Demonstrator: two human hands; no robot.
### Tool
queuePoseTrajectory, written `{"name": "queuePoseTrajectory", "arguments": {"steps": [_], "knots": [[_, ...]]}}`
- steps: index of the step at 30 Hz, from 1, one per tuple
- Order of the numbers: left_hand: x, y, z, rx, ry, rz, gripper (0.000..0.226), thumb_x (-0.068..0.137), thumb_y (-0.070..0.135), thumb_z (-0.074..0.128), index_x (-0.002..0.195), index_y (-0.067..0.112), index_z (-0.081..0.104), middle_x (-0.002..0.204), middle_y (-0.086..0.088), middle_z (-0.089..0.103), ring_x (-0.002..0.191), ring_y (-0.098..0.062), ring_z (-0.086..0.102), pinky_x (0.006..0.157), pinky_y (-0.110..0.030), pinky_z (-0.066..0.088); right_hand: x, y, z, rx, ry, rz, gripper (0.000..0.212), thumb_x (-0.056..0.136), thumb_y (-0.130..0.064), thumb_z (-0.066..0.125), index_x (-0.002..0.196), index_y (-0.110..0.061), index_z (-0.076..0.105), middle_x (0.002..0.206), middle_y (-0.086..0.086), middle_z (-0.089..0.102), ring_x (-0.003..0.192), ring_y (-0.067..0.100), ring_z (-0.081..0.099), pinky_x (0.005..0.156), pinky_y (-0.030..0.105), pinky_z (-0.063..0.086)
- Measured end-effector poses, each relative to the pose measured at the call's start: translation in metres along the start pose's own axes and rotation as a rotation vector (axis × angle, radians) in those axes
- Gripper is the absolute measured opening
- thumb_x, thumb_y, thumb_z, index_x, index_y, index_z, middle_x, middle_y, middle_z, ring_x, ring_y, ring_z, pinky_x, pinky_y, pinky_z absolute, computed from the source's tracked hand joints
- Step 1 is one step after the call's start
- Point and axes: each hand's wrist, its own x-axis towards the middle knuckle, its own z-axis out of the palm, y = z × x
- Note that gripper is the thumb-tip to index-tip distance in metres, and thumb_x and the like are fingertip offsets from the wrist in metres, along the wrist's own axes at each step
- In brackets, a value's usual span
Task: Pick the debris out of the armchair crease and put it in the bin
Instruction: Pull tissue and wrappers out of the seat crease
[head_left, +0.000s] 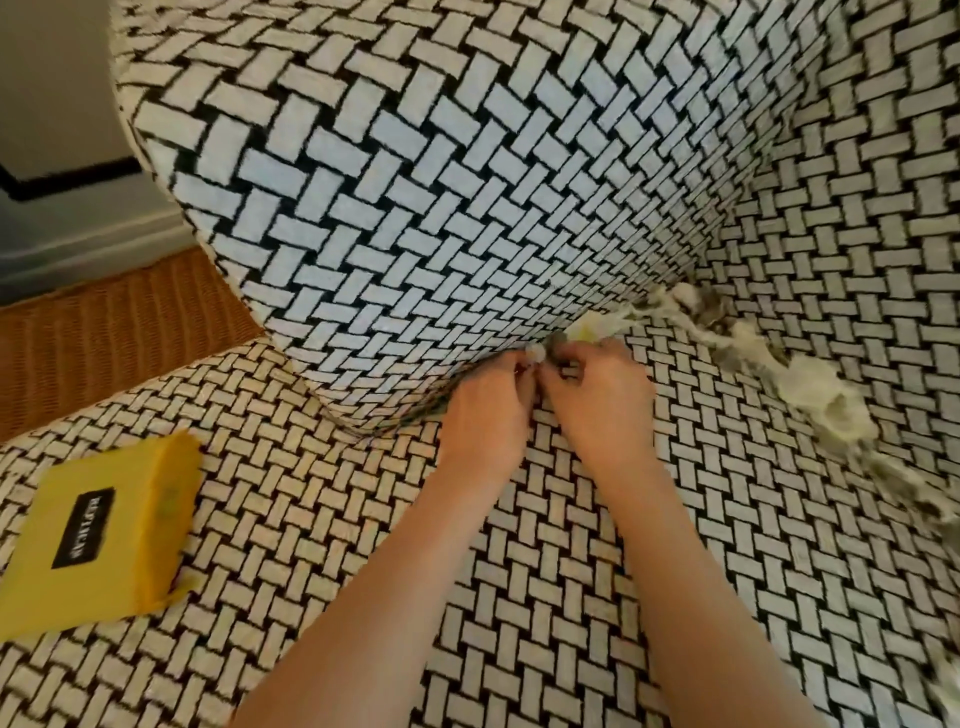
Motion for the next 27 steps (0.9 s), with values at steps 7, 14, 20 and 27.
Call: {"name": "queuePoseTrajectory", "arguments": {"steps": [7,14,20,27], "knots": [[-0.005,0.001,0.005,-0.052,0.201,0.041,0.025,0.094,0.016,0.049,0.115,0.014,0.062,0.105,0.000,0.069,0.090,-0.009,0.063,0.078,-0.004,0.033,0.004,0.004,-0.003,0.120,0.004,-0.042,0.027,0.097,-0.022,0.042,0.110,-0.011,0.063,0.108,0.007,0.060,0.092,0.021,0.056,0.069,0.021,0.033],[-0.015,0.010,0.003,-0.214,0.373,0.215,0.014,0.090,0.007,0.055,0.102,0.011,0.063,0.090,0.011,0.064,0.084,0.009,0.055,0.078,0.001,0.041,0.007,0.008,-0.021,1.000,-0.212,0.389,0.017,0.097,-0.016,0.041,0.092,-0.009,0.056,0.082,0.007,0.062,0.065,0.012,0.064,0.050,0.021,0.053],[-0.017,0.028,-0.009,-0.634,0.369,0.107,0.019,0.092,0.007,0.052,0.090,0.026,0.054,0.085,0.008,0.063,0.080,-0.003,0.062,0.076,-0.015,0.050,0.011,0.009,-0.035,1.718,-0.378,0.642,0.027,0.093,-0.013,0.033,0.068,-0.009,0.044,0.064,0.008,0.061,0.052,0.013,0.058,0.043,0.018,0.048],[-0.012,0.042,-0.002,-0.690,0.317,0.080,0.021,0.091,0.004,0.052,0.083,0.024,0.057,0.080,0.001,0.065,0.080,-0.013,0.064,0.077,-0.027,0.053,0.012,0.011,-0.032,1.847,-0.569,0.743,0.009,0.072,-0.014,0.040,0.064,-0.012,0.042,0.057,0.001,0.041,0.036,0.006,0.029,0.027,0.012,0.021]]}}
